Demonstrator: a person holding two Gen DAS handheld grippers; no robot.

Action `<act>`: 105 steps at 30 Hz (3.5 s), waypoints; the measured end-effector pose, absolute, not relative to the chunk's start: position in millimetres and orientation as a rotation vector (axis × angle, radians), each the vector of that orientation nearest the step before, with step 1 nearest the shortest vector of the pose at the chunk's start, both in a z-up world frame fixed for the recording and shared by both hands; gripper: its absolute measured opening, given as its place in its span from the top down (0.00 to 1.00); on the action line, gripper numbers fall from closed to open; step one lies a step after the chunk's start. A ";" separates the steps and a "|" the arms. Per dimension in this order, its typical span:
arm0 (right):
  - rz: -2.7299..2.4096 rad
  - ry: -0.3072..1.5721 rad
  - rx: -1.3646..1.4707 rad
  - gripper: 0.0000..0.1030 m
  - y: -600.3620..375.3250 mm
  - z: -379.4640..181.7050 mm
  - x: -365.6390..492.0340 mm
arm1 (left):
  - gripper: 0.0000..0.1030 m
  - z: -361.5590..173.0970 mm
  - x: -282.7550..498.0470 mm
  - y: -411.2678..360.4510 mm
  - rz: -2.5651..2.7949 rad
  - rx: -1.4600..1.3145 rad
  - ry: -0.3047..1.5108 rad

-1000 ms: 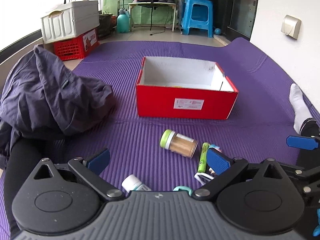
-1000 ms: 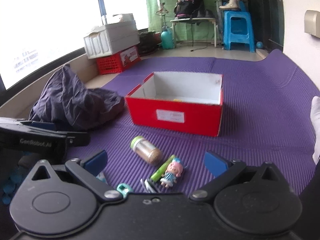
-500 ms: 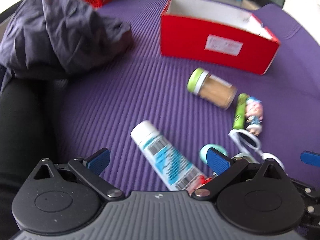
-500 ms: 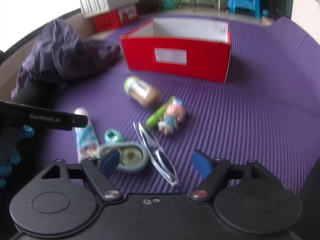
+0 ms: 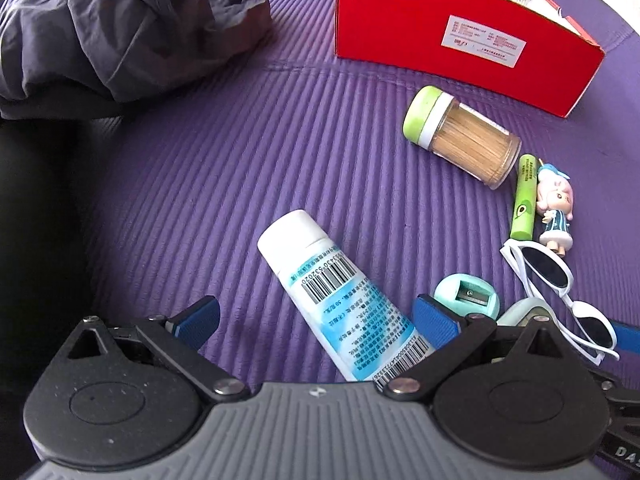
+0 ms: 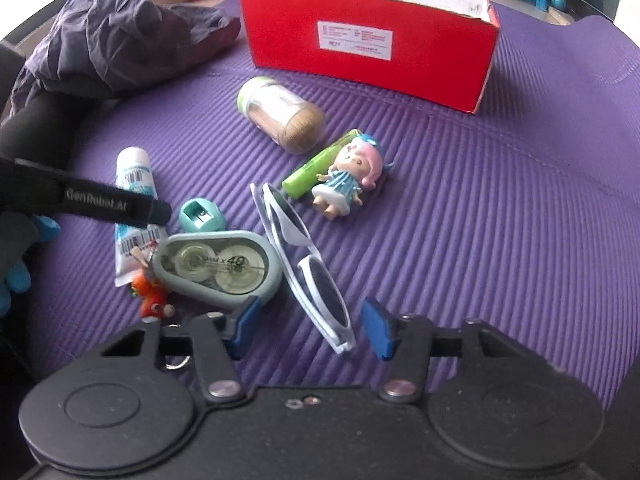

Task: Organize rigid objects
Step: 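Grasp the white toothpaste tube with left tool while right tool grasps the white sunglasses, then carry toothpaste tube and sunglasses up and into the red box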

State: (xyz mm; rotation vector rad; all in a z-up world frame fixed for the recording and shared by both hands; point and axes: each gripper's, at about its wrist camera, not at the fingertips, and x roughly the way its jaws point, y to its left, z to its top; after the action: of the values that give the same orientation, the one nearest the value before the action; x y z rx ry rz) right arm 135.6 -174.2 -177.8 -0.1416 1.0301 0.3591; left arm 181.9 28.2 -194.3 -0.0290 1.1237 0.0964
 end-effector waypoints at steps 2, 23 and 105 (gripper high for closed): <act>0.358 1.027 -0.167 0.54 -171.4 -180.4 135.3 | 0.00 -196.2 181.9 29.9 0.094 -0.048 1.137; 0.393 0.983 -0.222 0.78 -164.1 -180.8 131.3 | 0.46 -188.9 177.6 21.0 0.042 -0.009 1.105; 0.203 0.675 0.068 0.82 -217.1 -27.9 280.3 | 0.76 -6.3 339.8 -7.7 -0.200 -0.086 0.755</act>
State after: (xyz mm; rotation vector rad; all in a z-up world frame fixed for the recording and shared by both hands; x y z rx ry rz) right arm 280.3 -217.1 -27.9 0.0684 0.6752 0.2027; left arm 339.8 -7.7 -6.3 -0.0861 0.7549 -0.1997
